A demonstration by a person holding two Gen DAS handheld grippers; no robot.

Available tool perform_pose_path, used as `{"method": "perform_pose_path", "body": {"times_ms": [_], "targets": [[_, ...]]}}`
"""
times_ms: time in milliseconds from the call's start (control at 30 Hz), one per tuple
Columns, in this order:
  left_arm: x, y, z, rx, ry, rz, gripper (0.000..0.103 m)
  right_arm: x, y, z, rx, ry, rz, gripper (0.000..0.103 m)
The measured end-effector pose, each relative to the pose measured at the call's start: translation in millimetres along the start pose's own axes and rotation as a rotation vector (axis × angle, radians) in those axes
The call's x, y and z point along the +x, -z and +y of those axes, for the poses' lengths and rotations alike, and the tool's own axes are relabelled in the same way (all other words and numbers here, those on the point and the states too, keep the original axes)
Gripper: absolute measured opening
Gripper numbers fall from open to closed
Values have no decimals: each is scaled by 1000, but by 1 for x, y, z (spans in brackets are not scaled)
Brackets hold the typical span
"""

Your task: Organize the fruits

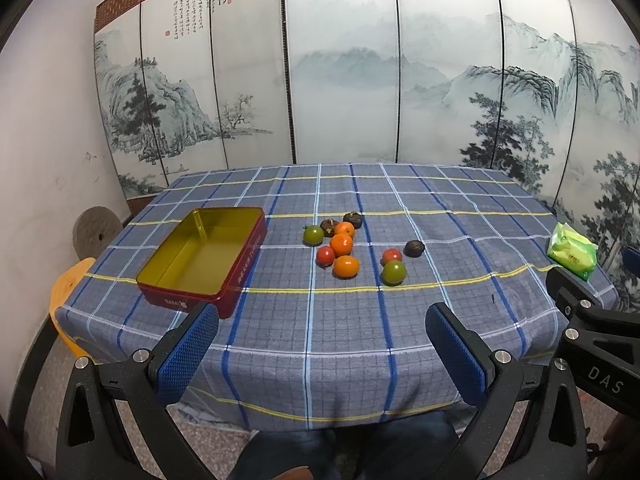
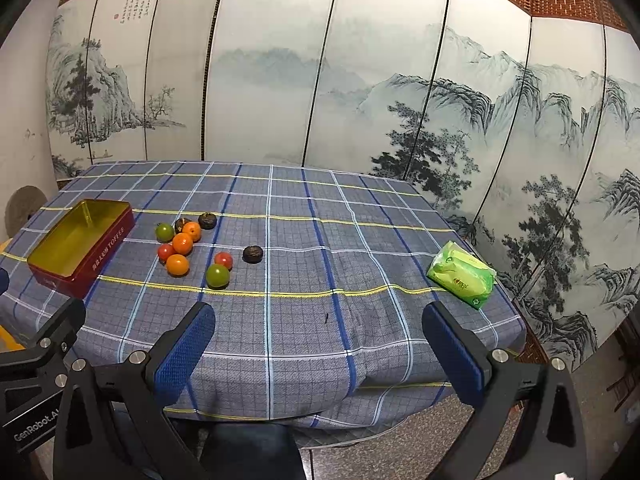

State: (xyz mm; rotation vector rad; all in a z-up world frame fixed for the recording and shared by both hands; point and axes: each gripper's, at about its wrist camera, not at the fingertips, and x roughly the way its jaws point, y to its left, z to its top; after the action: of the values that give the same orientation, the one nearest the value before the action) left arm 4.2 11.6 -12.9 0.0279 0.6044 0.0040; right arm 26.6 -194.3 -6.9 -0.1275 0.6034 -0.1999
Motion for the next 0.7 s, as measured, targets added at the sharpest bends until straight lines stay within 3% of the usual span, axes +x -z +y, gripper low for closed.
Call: {"method": "perform_pose_path", "body": {"times_ms": [700], "targets": [[6, 1, 0, -2, -13, 4, 103, 4, 1, -2, -1, -3, 0, 103]]}}
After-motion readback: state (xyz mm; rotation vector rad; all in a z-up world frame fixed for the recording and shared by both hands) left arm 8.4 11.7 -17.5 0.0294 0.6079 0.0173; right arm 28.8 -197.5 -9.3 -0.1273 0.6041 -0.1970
